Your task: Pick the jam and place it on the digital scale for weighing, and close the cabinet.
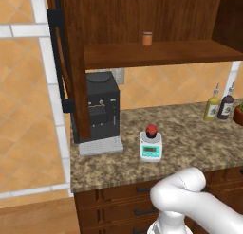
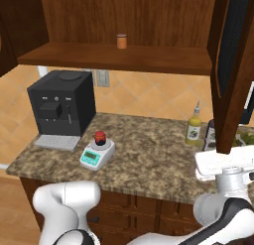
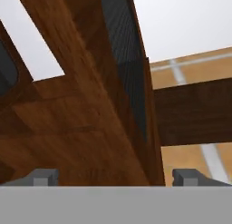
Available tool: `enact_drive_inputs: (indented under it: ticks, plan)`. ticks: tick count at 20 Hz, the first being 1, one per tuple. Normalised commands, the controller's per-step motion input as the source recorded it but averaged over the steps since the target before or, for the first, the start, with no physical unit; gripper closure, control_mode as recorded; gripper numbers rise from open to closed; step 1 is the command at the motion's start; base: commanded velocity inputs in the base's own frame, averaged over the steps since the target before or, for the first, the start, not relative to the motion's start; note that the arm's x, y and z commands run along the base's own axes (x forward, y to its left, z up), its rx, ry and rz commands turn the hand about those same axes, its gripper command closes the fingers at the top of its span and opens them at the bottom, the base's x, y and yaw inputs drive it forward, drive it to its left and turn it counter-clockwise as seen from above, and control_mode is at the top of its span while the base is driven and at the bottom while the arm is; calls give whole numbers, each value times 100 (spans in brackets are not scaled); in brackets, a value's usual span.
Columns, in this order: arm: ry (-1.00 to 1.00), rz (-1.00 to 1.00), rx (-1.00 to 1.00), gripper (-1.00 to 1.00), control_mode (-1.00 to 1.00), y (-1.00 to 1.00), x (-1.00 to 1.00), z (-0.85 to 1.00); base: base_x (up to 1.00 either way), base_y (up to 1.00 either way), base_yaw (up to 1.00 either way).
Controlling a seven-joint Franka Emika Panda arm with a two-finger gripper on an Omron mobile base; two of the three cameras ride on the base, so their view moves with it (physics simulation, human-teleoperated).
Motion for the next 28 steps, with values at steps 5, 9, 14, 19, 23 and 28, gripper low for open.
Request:
enact_drive_inputs:
  ticks: [5,9,14,19,23,28]
  plan:
    - [16,0,8,-100,-100,-68,39,-4,0,0,0]
    - [17,0,5,-100,-100,-53,42,-22,0,0,0]
    - [15,0,7,-100,-100,-55,42,-9,0,0,0]
    - [2,0,19,-100,-100,-76,4,0,0,0,0]
    - [-6,0,18,-100,-100,-51,6,18,0,0,0]
    - [-31,1,4,-100,-100,21,-49,59,0,0,0]
